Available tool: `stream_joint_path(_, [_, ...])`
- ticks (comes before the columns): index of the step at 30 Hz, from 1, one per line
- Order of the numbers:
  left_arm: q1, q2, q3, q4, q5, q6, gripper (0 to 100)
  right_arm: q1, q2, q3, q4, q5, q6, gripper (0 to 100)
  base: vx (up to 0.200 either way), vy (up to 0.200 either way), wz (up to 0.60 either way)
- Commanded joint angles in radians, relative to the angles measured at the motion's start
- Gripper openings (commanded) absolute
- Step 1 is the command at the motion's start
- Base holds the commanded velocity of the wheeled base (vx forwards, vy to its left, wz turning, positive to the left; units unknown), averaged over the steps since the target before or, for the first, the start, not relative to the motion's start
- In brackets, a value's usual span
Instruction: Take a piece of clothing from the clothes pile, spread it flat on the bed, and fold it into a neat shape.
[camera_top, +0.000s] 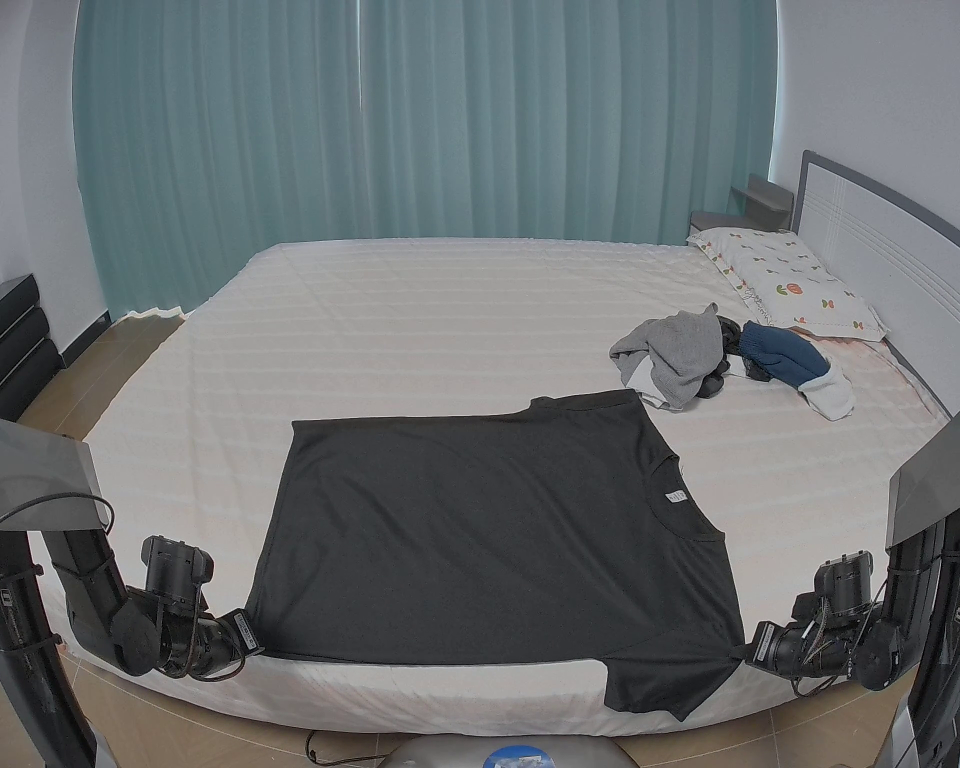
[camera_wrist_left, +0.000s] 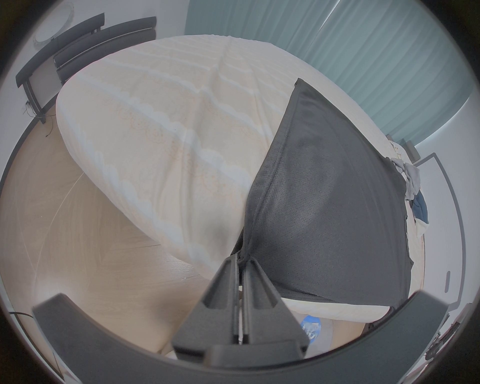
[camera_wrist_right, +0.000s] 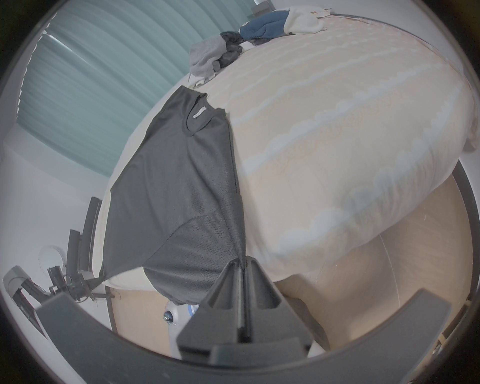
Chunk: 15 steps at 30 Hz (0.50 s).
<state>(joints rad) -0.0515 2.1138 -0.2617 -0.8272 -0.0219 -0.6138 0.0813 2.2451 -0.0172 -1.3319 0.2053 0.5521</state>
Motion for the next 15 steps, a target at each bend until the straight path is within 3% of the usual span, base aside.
stream_joint_path(1, [0.001, 0.006, -0.001, -0.004, -0.001, 0.002, 0, 0.006, 0.013, 0.017, -0.026, 0.000, -0.003, 0, 0.000, 0.000, 0.00])
stream_joint_path(3, [0.001, 0.005, -0.002, -0.003, -0.009, 0.002, 0, 0.003, 0.014, 0.017, -0.056, 0.003, 0.011, 0, 0.000, 0.000, 0.00])
stream_joint_path(4, [0.001, 0.005, -0.002, -0.003, -0.013, 0.002, 100, 0.003, 0.018, 0.017, -0.066, 0.003, 0.014, 0, 0.000, 0.000, 0.00])
stream_joint_path(8, [0.001, -0.002, 0.001, -0.004, -0.026, 0.002, 100, 0.002, 0.014, 0.017, -0.064, 0.005, 0.015, 0, 0.000, 0.000, 0.00])
stream_joint_path(13, [0.033, -0.011, 0.001, -0.010, -0.135, 0.013, 100, -0.003, 0.010, 0.017, -0.067, 0.031, 0.017, 0, 0.000, 0.000, 0.00])
stream_joint_path(15, [0.059, -0.018, 0.001, -0.012, -0.201, 0.059, 100, -0.009, 0.005, 0.017, -0.067, 0.049, 0.017, 0, 0.000, 0.000, 0.00])
